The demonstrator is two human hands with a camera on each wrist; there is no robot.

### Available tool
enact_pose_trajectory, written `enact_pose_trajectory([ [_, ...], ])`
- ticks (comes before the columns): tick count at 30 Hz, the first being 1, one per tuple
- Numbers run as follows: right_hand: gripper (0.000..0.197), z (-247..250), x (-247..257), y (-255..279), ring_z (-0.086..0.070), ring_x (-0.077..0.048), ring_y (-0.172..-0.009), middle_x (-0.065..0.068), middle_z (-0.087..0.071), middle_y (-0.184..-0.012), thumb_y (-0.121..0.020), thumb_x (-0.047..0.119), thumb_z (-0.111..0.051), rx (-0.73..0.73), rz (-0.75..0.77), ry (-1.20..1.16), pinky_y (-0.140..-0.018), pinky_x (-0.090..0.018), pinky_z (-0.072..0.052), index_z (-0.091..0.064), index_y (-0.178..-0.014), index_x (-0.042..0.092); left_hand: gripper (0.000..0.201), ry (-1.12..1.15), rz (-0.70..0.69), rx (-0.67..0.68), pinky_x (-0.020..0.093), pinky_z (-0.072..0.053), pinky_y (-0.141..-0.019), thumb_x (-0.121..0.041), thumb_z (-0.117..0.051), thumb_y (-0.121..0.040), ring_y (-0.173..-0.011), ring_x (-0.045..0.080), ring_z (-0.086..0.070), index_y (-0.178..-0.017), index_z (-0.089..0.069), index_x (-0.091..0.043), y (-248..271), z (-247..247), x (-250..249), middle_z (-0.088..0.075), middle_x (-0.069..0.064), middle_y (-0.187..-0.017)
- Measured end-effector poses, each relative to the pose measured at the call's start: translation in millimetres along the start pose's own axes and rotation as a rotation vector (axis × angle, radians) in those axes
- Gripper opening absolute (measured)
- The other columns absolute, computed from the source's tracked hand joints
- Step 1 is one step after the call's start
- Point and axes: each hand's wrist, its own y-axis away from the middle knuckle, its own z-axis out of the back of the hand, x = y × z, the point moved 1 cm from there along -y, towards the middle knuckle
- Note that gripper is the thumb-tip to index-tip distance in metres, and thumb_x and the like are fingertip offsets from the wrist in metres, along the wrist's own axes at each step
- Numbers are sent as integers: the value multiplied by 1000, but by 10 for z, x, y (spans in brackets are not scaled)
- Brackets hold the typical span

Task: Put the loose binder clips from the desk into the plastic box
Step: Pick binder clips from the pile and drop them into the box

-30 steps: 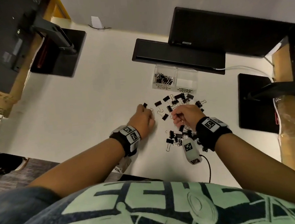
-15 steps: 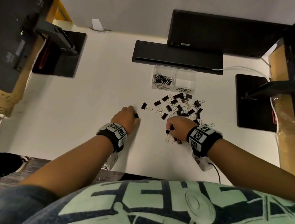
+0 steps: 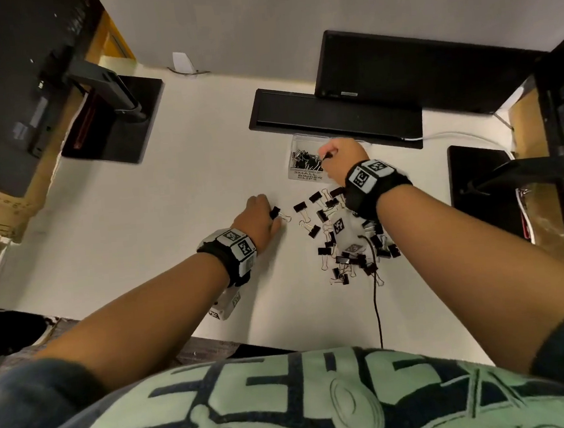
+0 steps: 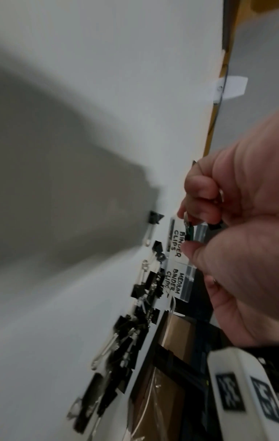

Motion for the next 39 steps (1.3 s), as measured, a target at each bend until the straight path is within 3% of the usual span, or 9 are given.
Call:
enact_pose_trajectory([
  [4, 41, -5, 18, -77, -58, -22, -113, -6, -57, -130, -91, 1, -50, 39, 9, 17, -81, -24, -46, -54, -128, 17, 28, -7, -63, 8, 32, -39, -68, -23, -52, -92, -79, 24, -52, -109, -43, -3, -215, 177, -252, -52, 8, -92],
  [7, 40, 80, -76, -16, -59, -17, -106, -1, -59, -125, -90, 2, -50, -10, 44, -61, -76, -23, -46, -56, -126, 20, 29, -37, -108, -7, 32, -41, -70, -24, -52, -92, -79, 22, -52, -113, -43, -5, -416, 302, -469, -53, 5, -89],
  [12, 29, 189, -526, 257, -63, -17, -84, -3, -67, -102, -89, 5, -45, -113, -25, -154, -67, -26, -53, -67, -102, 19, 28, -163, -197, -38, 34, -43, -74, -27, -53, -93, -89, 25, -56, -112, -47, -8, -797, 376, -807, -59, 11, -104],
  [20, 25, 4, -1222, 977, -56, -12, -71, 9, -59, -76, -88, 5, -46, 38, -156, -52, -68, -25, -47, -68, -85, 17, 30, -309, -178, 29, 42, -47, -94, -9, -50, -91, -111, 34, -55, -121, -53, -6, -1137, 297, -912, -47, 16, -128],
  [24, 25, -152, -1294, 1151, -59, -17, -83, -1, -61, -90, -84, 1, -46, 101, -148, 32, -74, -28, -52, -69, -89, 8, 33, -243, -294, -87, 41, -45, -96, -9, -55, -88, -119, 30, -46, -122, -54, -10, -977, 243, -908, -46, 12, -129],
  [29, 16, -332, -1165, 1185, -55, -13, -82, -1, -59, -90, -84, 3, -56, 136, -52, 55, -78, -27, -51, -67, -93, 9, 19, -189, -472, -78, 30, -49, -89, -10, -58, -87, -103, 23, -51, -106, -59, -10, -430, -134, -946, -51, 8, -113],
  [31, 16, -310, -1128, 1151, -57, -15, -83, 0, -59, -88, -83, 4, -55, 110, -40, 45, -80, -29, -52, -68, -91, 8, 13, -220, -459, 39, 32, -51, -82, -17, -57, -90, -97, 23, -52, -100, -59, -9, -273, -332, -892, -52, 6, -104],
  [34, 20, -210, -1159, 1048, -58, -16, -86, -1, -60, -95, -84, 3, -50, 0, -73, 7, -79, -25, -49, -68, -89, 8, 20, -261, -323, 175, 40, -50, -83, -23, -58, -89, -105, 26, -50, -105, -57, -11, -140, -527, -761, -51, 8, -109],
  [39, 18, -182, -1200, 975, -57, -17, -86, -4, -59, -95, -82, 2, -55, -16, -100, 13, -81, -28, -50, -67, -93, 10, 19, -201, -264, 195, 38, -50, -84, -17, -54, -90, -105, 28, -51, -106, -58, -7, -76, -569, -658, -51, 11, -113],
])
